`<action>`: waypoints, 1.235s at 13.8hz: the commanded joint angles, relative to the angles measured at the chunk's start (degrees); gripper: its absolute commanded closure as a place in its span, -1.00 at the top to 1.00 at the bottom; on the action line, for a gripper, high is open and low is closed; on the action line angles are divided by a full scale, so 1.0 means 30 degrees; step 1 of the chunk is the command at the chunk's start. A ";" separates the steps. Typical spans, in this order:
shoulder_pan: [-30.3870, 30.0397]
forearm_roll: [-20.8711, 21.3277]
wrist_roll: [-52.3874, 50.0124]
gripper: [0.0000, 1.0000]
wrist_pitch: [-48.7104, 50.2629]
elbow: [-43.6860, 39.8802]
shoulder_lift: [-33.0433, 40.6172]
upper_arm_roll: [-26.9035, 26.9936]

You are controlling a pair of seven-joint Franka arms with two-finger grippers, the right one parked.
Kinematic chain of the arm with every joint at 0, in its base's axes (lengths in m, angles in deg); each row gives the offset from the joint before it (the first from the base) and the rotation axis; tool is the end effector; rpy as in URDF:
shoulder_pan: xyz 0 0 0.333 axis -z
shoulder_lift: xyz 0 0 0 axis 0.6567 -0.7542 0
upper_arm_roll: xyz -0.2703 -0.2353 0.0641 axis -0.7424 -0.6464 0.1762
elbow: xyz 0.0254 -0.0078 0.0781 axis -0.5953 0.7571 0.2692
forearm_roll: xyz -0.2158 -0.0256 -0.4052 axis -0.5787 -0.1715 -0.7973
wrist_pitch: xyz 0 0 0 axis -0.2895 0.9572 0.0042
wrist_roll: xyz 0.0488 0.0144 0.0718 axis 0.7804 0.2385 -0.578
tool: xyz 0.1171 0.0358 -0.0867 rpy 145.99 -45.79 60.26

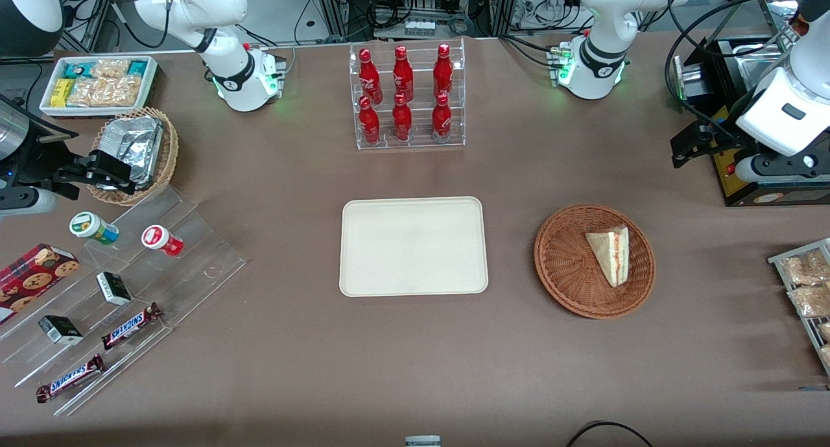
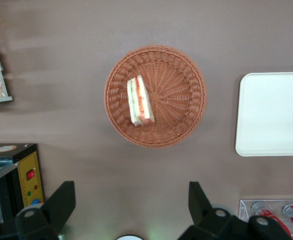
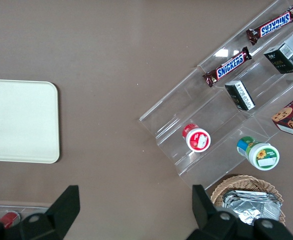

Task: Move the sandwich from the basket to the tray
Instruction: 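Move the left gripper over the wicker basket above the sandwich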

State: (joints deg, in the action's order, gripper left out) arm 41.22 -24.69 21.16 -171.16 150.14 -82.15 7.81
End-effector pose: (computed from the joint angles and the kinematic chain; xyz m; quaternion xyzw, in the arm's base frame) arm 0.6167 -0.0834 0.6528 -0.9996 0.0037 0.0248 0.0128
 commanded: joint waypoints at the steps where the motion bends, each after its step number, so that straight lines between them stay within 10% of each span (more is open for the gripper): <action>1: -0.0294 0.0323 0.0334 1.00 0.0180 -0.0077 -0.0026 -0.0332; 17: -0.0382 0.0060 -0.0544 1.00 -0.7638 1.2019 0.4574 -0.0098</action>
State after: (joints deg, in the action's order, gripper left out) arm 40.83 -24.29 20.45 -189.72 179.49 -72.67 7.85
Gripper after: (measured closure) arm 0.000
